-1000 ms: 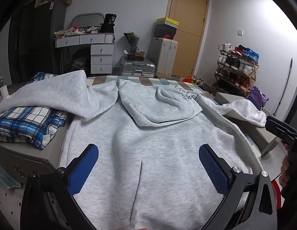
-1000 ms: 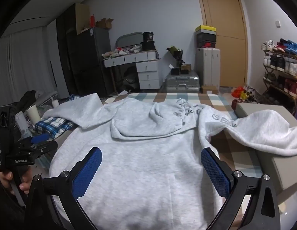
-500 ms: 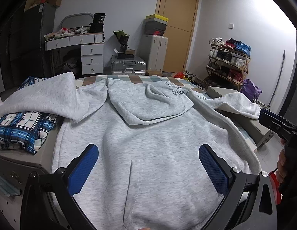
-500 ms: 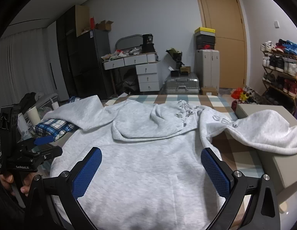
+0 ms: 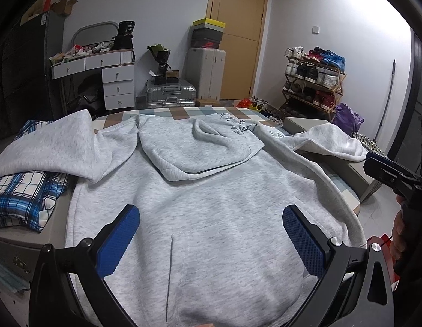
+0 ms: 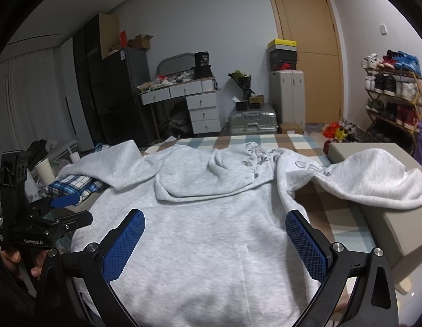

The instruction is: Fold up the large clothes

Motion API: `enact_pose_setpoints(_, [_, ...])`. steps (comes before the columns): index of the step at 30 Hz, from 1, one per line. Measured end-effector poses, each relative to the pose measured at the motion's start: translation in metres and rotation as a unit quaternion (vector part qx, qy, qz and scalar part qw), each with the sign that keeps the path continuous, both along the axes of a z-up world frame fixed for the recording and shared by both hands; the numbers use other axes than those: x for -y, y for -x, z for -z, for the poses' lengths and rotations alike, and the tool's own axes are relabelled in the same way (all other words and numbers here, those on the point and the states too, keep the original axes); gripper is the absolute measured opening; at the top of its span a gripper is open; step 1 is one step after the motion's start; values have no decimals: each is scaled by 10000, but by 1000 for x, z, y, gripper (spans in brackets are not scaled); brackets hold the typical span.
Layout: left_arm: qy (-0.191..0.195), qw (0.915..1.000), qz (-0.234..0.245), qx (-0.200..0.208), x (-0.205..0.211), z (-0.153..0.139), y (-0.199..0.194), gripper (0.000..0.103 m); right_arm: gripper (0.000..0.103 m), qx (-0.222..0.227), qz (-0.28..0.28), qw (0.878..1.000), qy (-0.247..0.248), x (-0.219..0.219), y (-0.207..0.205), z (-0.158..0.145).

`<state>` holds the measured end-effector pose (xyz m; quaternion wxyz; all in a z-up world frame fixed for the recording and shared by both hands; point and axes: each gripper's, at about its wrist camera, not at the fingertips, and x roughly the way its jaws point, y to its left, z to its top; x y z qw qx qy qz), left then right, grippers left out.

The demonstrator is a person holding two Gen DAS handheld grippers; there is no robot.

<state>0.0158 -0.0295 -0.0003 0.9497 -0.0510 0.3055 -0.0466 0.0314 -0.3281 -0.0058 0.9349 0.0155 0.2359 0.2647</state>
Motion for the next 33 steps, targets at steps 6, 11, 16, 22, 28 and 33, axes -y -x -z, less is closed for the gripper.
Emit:
enact_pose_setpoints(6, [-53, 9999, 98, -97, 1, 5, -10, 102, 103, -36, 54, 10000, 2, 0, -5, 6])
enact_pose_setpoints(11, [-179, 9996, 119, -201, 4, 9, -13, 102, 103, -117, 119, 9998, -122, 5, -9, 13])
enact_pose_setpoints(16, [-256, 9994, 98, -231, 4, 8, -12, 102, 103, -171, 105, 9995, -244, 9, -15, 15])
enact_pose_setpoints(22, [-298, 9992, 35, -255, 7, 8, -13, 102, 103, -143, 15, 9996, -230, 8, -17, 16])
enact_pose_setpoints(28, [-325, 9991, 19, -288, 7, 8, -16, 102, 103, -126, 41, 9996, -245, 9, -19, 17])
enact_pose_setpoints(33, [-324, 9990, -13, -298, 6, 9, -19, 102, 103, -182, 69, 9994, -272, 12, -21, 19])
